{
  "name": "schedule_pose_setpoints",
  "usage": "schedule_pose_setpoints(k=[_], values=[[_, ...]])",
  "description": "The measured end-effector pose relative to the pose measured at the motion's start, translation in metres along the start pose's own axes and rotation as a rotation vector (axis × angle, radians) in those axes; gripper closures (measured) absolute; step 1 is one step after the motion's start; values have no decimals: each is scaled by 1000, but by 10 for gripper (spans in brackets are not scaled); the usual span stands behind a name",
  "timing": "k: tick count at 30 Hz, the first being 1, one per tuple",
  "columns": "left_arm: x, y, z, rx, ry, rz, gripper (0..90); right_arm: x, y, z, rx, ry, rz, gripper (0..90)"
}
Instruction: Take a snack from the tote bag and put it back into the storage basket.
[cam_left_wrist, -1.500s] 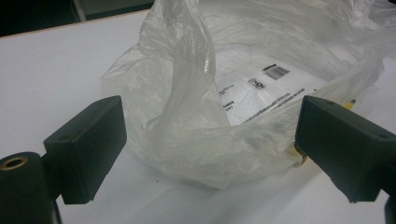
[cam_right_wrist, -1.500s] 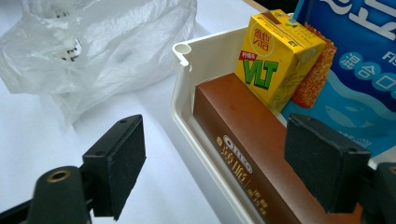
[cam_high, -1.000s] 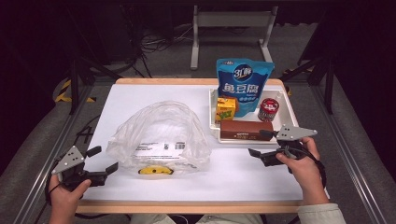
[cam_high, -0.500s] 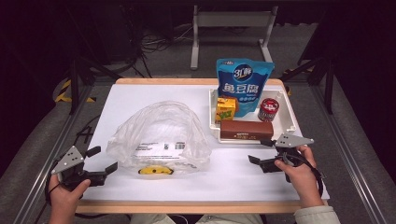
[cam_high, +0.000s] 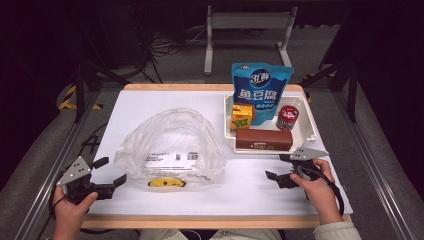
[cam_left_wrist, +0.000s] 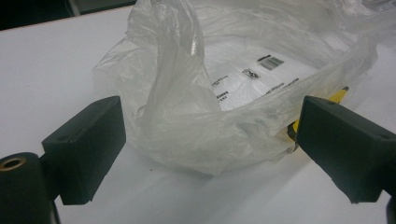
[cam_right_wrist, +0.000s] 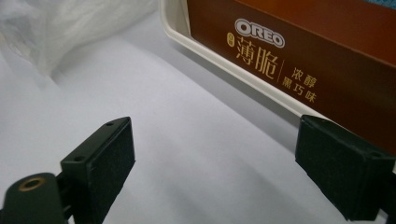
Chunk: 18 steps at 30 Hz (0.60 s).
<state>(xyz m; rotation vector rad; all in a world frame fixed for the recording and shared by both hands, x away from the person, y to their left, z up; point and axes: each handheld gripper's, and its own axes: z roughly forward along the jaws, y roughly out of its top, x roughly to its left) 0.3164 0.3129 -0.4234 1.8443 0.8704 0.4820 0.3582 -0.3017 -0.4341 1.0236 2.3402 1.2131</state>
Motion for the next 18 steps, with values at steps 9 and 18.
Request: schedule_pose_setpoints(k=[9,18], values=[[1,-1,2,13,-6,1,88,0,-3,6,59,-28,0,120],[1,-2,5,29,-9,6,83,1,-5,8,80,-40,2,112]])
